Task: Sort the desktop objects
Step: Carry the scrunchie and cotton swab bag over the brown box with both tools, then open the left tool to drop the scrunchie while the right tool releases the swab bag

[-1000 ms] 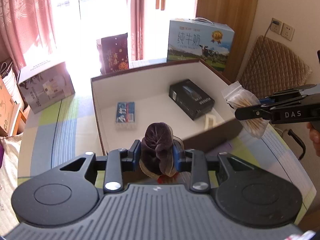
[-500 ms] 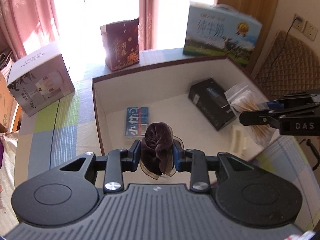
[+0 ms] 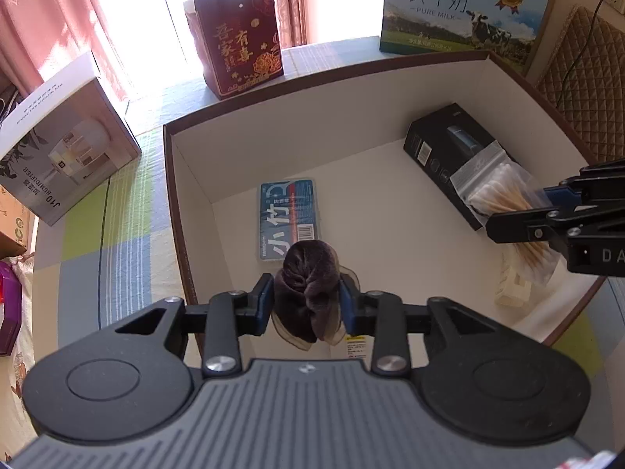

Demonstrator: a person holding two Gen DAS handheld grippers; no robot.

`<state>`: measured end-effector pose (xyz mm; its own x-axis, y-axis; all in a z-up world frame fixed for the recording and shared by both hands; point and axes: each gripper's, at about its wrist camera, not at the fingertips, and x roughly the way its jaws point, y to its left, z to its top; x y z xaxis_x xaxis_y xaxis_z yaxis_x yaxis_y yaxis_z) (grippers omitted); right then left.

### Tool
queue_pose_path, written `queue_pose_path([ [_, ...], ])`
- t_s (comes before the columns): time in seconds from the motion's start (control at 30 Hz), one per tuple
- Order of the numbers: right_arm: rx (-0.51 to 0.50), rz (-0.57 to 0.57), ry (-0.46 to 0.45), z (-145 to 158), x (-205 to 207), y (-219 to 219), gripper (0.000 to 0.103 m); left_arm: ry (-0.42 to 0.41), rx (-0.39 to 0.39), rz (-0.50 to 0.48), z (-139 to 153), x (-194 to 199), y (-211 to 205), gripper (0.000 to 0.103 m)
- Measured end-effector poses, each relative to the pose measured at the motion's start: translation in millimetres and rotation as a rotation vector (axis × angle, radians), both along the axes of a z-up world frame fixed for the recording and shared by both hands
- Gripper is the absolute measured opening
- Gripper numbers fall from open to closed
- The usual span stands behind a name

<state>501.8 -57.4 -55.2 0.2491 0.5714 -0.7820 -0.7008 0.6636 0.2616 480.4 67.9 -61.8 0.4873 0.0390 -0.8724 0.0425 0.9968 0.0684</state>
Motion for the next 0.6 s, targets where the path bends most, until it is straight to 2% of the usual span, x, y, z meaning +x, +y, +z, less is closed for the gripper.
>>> queue_pose_path([
  [0.23, -0.016, 0.000, 0.019, -4.8, 3.3, -0.7, 0.025, 0.000, 0.000, -0.017, -0.4, 0.9, -0.6, 0.040],
  [0.3, -0.022, 0.004, 0.022, -5.9, 3.4, 0.2, 0.025, -0.004, -0.002, -0.020, 0.6, 1.2, -0.8, 0.046],
  [0.6, -0.062, 0.007, 0.033, -12.9, 0.8, 4.3, 0.025, -0.005, -0.008, -0.022, 2.3, 0.3, -1.7, 0.051],
])
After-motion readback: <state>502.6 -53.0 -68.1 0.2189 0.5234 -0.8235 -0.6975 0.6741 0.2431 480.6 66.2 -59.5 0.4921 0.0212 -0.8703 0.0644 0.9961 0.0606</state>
